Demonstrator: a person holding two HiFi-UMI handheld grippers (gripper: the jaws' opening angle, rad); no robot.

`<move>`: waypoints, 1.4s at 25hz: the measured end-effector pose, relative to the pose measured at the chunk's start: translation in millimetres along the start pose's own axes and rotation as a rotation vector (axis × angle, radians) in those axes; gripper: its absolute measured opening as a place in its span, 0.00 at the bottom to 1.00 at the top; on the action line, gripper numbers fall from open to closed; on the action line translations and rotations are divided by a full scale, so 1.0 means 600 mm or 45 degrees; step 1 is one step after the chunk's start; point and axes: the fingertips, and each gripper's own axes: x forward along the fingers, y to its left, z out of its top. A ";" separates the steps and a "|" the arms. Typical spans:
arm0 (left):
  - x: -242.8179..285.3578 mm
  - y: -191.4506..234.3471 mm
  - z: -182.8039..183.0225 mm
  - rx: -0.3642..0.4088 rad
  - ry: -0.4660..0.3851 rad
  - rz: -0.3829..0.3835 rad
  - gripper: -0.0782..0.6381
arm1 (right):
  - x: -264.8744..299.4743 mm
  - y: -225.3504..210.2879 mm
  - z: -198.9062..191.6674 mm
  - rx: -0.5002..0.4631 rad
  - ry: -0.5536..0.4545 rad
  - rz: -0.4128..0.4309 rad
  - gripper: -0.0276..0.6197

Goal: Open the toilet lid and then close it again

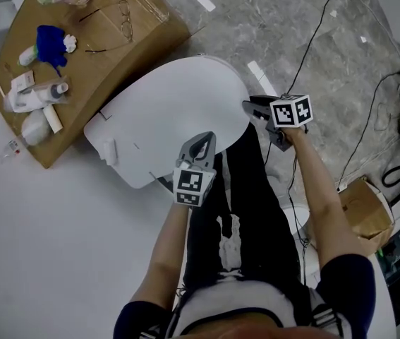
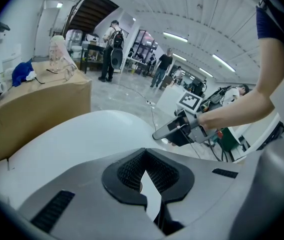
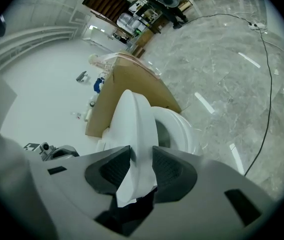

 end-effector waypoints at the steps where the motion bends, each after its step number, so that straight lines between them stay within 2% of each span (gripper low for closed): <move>1: -0.002 -0.001 0.001 0.002 -0.005 -0.002 0.12 | -0.006 0.009 0.002 -0.009 -0.010 0.000 0.25; 12: -0.055 -0.024 0.026 0.026 -0.063 -0.020 0.12 | -0.060 0.111 0.007 -0.086 -0.075 0.004 0.23; 20: -0.093 -0.052 0.025 0.034 -0.089 -0.054 0.12 | -0.086 0.181 0.007 -0.134 -0.112 0.037 0.21; 26: -0.111 -0.074 0.018 0.043 -0.093 -0.040 0.12 | -0.104 0.238 0.008 -0.174 -0.166 0.061 0.20; 31: -0.136 -0.097 0.013 0.049 -0.106 -0.055 0.12 | -0.108 0.275 0.003 -0.207 -0.144 0.069 0.19; 33: -0.146 -0.104 0.014 0.065 -0.100 -0.064 0.16 | -0.112 0.289 0.001 -0.226 -0.135 0.069 0.19; 35: -0.155 -0.107 0.017 0.078 -0.086 -0.071 0.25 | -0.115 0.305 0.000 -0.241 -0.127 0.077 0.19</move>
